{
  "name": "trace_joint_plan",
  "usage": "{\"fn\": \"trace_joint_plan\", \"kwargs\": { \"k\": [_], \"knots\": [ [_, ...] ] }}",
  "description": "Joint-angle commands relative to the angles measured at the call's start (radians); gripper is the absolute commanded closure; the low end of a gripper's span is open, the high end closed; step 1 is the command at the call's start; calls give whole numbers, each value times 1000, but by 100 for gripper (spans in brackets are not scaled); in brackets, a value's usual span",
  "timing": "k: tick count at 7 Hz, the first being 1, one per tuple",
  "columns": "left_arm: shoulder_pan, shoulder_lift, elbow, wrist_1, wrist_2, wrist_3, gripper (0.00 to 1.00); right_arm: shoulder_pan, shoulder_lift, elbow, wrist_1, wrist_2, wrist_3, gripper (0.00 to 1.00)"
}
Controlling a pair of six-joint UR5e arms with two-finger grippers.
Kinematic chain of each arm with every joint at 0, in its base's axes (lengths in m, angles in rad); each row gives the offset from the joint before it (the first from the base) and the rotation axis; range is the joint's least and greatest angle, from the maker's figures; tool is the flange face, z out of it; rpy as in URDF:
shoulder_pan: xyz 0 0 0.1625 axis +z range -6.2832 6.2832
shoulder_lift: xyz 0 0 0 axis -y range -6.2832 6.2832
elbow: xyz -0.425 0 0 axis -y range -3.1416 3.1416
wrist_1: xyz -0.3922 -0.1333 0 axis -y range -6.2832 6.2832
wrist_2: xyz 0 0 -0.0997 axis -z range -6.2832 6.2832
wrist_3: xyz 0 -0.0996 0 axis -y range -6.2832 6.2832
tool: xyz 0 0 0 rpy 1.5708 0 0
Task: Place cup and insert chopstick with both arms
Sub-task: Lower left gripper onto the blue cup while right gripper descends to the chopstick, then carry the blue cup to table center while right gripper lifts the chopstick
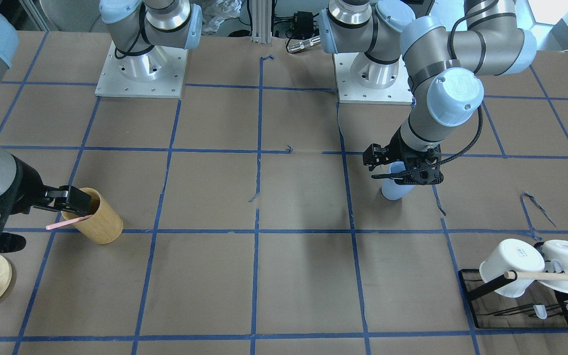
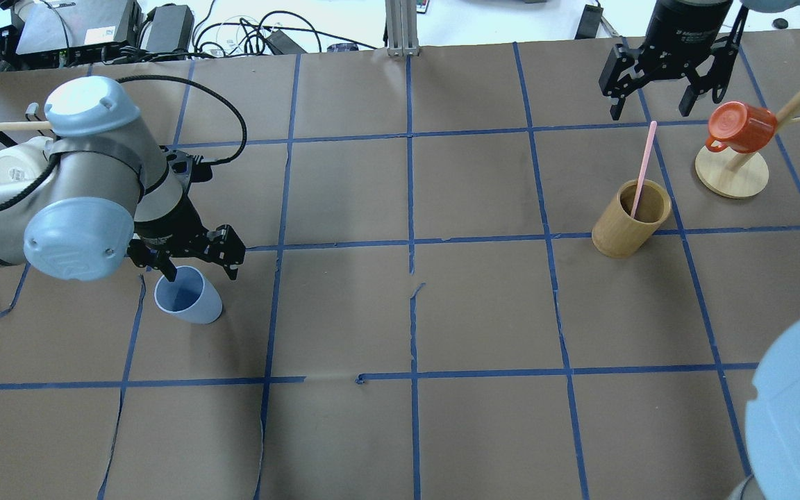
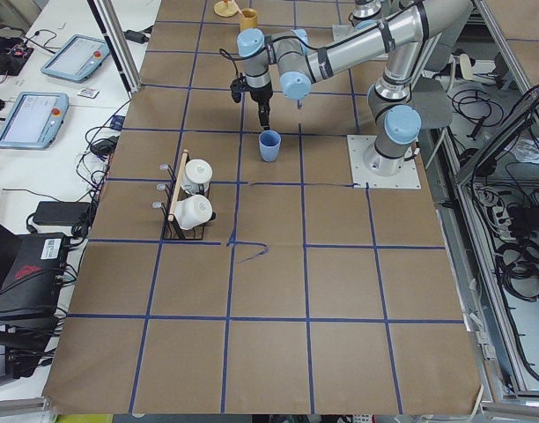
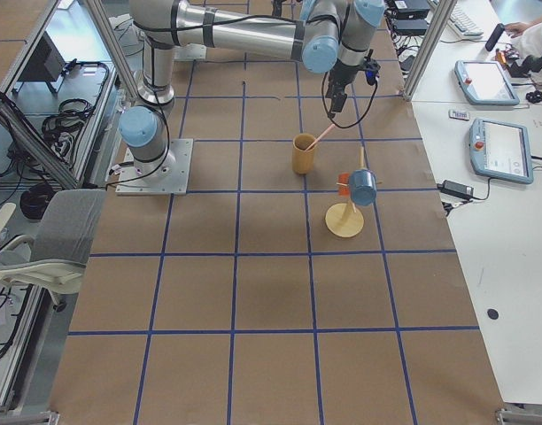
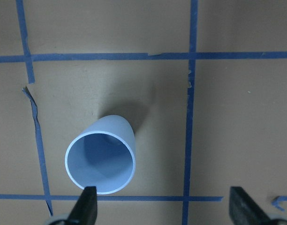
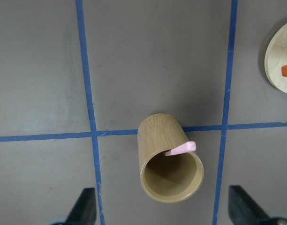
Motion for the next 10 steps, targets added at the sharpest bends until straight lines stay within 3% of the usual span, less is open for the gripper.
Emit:
{"fn": "trace_joint_plan", "kwargs": {
  "k": [1,2,3,5,8,9,10],
  "knots": [
    [2,-36,-19,18,17,3,28,-9,71,-2,8,-64,-10,0],
    [2,-42,-18,19,15,5,85,-23,77,-2,13,-62,-36,0],
    [2,-42,-19,19,15,5,100,-26,86,5,13,-58,-37,0],
    [2,-39,-10,22,18,2,100,-26,94,9,17,-55,-40,2],
    [-70,-53,117,-13,0,-138,100,-26,94,12,11,-54,-71,48],
    [-145,-82,169,-4,-35,-255,100,-28,94,12,10,-54,-73,71],
    [-214,-123,235,-2,-101,-434,100,-28,92,12,10,-54,-74,78]
  ]
}}
